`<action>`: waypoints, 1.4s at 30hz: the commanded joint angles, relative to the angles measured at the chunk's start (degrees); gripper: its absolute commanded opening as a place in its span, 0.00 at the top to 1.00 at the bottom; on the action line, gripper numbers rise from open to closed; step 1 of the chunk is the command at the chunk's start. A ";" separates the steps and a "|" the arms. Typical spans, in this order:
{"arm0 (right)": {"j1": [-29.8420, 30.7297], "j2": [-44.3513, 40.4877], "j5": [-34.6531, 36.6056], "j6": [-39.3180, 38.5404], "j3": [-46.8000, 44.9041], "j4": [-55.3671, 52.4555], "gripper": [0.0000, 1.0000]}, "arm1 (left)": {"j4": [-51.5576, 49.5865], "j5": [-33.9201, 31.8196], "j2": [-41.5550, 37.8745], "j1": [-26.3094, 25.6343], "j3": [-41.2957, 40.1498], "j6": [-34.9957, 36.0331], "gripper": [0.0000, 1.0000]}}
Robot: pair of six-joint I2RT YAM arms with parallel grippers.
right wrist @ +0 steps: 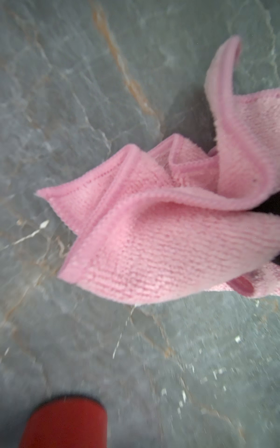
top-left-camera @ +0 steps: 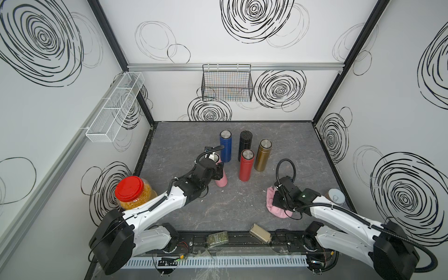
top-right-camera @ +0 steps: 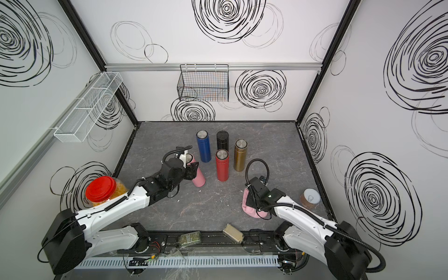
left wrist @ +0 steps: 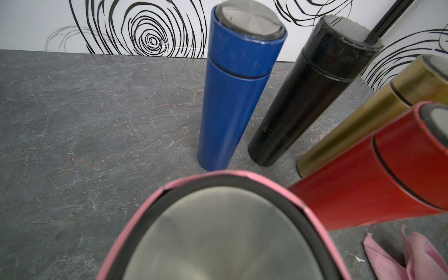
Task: Wipe the surface of the thermos
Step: Pick up the cleaning item at the center of the board.
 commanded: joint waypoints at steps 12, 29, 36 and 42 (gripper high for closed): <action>1.63 10.80 1.70 -3.93 6.27 -4.41 0.00 | 5.78 0.08 -1.37 0.36 -0.71 -1.96 1.00; 3.96 14.83 1.63 0.90 2.14 0.27 0.56 | 5.95 0.50 -0.51 0.26 -0.77 -1.87 1.00; 3.86 8.51 0.03 0.83 2.13 -0.57 1.00 | 5.43 1.27 -1.37 0.25 -0.77 -2.26 1.00; 5.02 -13.30 -10.76 0.10 -3.62 17.09 1.00 | 5.05 2.11 -2.09 0.33 -0.86 -2.75 1.00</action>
